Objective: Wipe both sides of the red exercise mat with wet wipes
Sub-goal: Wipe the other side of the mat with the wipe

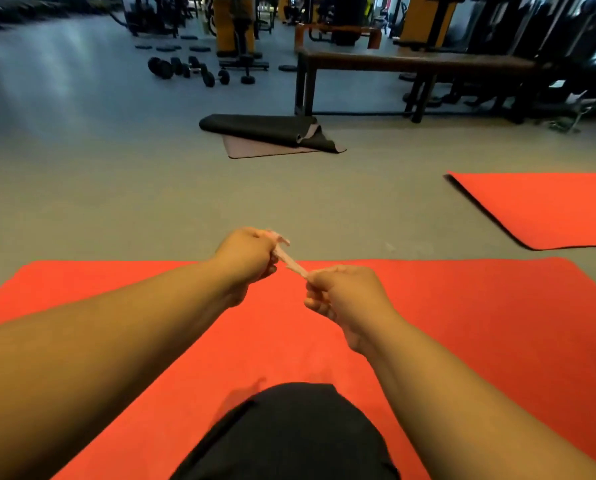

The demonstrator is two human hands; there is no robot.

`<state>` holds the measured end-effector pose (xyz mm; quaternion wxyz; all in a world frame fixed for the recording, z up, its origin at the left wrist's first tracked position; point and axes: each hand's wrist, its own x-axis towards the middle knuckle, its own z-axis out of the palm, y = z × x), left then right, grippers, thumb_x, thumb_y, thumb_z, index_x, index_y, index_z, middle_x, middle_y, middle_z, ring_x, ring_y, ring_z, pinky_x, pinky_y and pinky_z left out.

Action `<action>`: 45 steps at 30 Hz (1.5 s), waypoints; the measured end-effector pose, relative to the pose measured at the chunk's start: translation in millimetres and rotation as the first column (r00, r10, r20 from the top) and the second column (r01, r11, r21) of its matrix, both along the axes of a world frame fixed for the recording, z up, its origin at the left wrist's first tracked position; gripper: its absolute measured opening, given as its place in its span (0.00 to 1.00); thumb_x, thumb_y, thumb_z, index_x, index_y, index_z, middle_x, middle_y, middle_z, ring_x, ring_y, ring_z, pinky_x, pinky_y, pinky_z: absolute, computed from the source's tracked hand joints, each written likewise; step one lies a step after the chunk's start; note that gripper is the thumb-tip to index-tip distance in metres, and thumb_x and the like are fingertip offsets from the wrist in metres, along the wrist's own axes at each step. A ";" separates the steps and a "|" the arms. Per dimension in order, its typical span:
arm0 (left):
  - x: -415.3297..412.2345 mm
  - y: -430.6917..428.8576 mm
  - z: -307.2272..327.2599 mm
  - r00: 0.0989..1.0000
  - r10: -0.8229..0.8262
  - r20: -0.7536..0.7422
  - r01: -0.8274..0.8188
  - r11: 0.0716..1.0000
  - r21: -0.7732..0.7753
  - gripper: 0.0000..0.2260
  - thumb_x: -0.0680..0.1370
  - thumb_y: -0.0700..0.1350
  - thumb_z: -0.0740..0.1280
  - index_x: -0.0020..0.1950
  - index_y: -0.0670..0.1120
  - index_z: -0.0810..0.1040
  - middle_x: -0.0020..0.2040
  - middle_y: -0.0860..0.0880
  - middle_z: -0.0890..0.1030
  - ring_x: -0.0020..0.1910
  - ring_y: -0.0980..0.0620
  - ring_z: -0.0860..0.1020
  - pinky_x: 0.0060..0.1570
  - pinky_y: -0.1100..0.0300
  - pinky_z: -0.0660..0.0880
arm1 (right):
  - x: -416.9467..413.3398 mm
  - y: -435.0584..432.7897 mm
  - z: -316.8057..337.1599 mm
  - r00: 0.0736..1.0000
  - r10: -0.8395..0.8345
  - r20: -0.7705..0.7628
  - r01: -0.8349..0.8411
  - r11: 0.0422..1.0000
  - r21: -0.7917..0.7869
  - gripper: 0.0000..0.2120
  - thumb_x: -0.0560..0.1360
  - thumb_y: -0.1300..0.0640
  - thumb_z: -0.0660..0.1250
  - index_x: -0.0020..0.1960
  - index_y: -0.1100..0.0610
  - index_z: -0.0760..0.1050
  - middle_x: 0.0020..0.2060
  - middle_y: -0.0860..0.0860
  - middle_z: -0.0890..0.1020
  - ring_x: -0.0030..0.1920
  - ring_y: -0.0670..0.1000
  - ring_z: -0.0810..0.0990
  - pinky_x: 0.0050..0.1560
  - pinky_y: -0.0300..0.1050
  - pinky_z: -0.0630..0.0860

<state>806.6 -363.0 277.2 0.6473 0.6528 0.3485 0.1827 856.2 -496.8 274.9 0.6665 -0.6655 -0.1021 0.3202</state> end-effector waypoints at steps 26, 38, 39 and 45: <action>90.6 83.3 -348.2 0.749 -0.139 -0.648 0.638 0.412 0.650 0.06 0.72 0.37 0.67 0.43 0.45 0.82 0.43 0.44 0.77 0.43 0.41 0.77 0.41 0.58 0.68 | 95.2 -72.6 -300.4 0.688 0.719 0.097 -0.065 0.194 -0.979 0.38 0.77 0.44 0.59 0.77 0.49 0.40 0.75 0.63 0.41 0.76 0.59 0.39 0.73 0.45 0.37; 72.5 71.8 -360.6 0.839 -0.189 -0.510 0.544 0.306 0.781 0.08 0.74 0.41 0.64 0.43 0.44 0.83 0.41 0.43 0.79 0.43 0.40 0.78 0.41 0.54 0.74 | 85.1 -79.2 -312.1 0.746 0.660 0.091 -0.099 0.244 -0.965 0.39 0.77 0.44 0.59 0.77 0.49 0.38 0.75 0.61 0.38 0.76 0.60 0.38 0.74 0.47 0.40; 77.7 74.4 -361.8 0.873 -0.081 -0.481 0.464 0.447 0.765 0.08 0.73 0.38 0.65 0.44 0.43 0.84 0.41 0.41 0.79 0.44 0.39 0.78 0.42 0.53 0.73 | 83.9 -81.1 -313.3 0.753 0.653 0.085 -0.104 0.246 -0.964 0.39 0.77 0.44 0.59 0.77 0.48 0.38 0.76 0.60 0.38 0.76 0.60 0.38 0.75 0.48 0.41; 33.9 -48.1 -360.5 0.684 -0.565 -0.461 0.647 0.178 0.742 0.03 0.72 0.42 0.66 0.42 0.46 0.80 0.40 0.47 0.76 0.39 0.46 0.75 0.36 0.55 0.75 | 89.0 -85.2 -308.9 0.734 0.674 0.079 -0.141 0.265 -0.954 0.39 0.77 0.42 0.60 0.77 0.47 0.38 0.76 0.59 0.37 0.76 0.59 0.38 0.74 0.45 0.39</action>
